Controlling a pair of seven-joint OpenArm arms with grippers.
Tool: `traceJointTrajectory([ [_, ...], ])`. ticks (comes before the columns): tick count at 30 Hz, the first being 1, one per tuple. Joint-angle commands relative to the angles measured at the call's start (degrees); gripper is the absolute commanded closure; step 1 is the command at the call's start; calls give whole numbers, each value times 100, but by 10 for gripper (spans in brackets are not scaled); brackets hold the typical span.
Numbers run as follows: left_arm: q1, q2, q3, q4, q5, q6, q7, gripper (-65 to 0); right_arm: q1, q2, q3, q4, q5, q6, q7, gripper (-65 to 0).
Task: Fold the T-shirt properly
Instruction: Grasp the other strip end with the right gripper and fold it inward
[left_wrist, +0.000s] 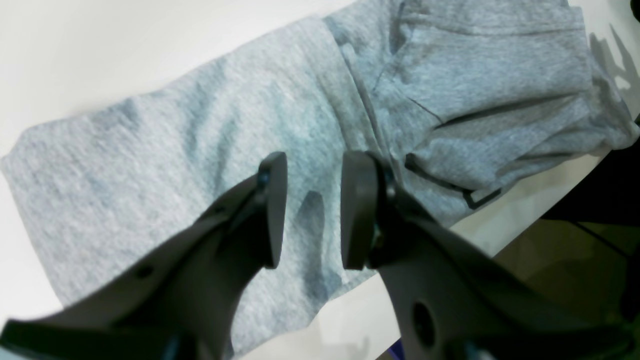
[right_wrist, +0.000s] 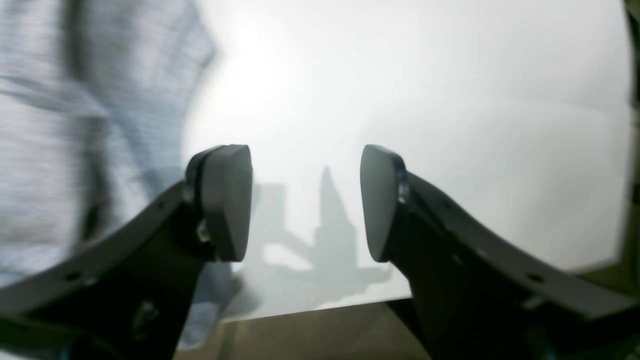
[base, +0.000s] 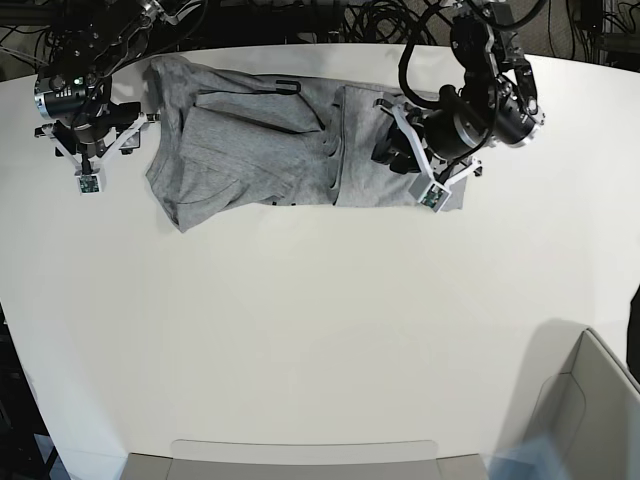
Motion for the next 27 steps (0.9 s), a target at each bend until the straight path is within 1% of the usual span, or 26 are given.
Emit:
traceJointTrajectory([
  [1, -53, 14, 14, 82, -85, -10, -97, -181, 39, 31, -8, 17, 77, 65, -225, -342],
  [2, -53, 14, 23, 82, -85, -10, -97, -181, 65, 49, 1, -9, 192, 65, -441, -342],
  [8, -35, 14, 339, 73, -77, -10, -97, -181, 21, 110, 9, -18, 710, 65, -441, -342],
  [10, 35, -56, 339, 73, -77, -10, -97, -181, 12, 110, 27, -97, 851, 65, -441, -342],
  [12, 97, -135, 339, 73, -77, -10, -97, -181, 12, 110, 18, -352, 1036, 65, -441, -342],
  [15, 132, -153, 339, 73, -77, -10, -97, -181, 21, 146, -8, -879, 1211, 65, -441, -342],
  [20, 176, -153, 331, 73, -77, -10, -97, -180, 30, 418, -34, -1715, 1466, 65, -441, -342],
  [23, 202, -170, 313, 73, -77, -10, -97, -180, 12, 524, -351, -2075, 1625, 65, -441, -342],
  [24, 202, -232, 331, 73, -77, -10, -97, -180, 12, 524, -430, -2172, 1642, 65, -441, -342],
  [27, 202, -223, 348, 73, -77, -10, -97, -180, -32, 524, -650, -2453, 1642, 65, -441, -342],
])
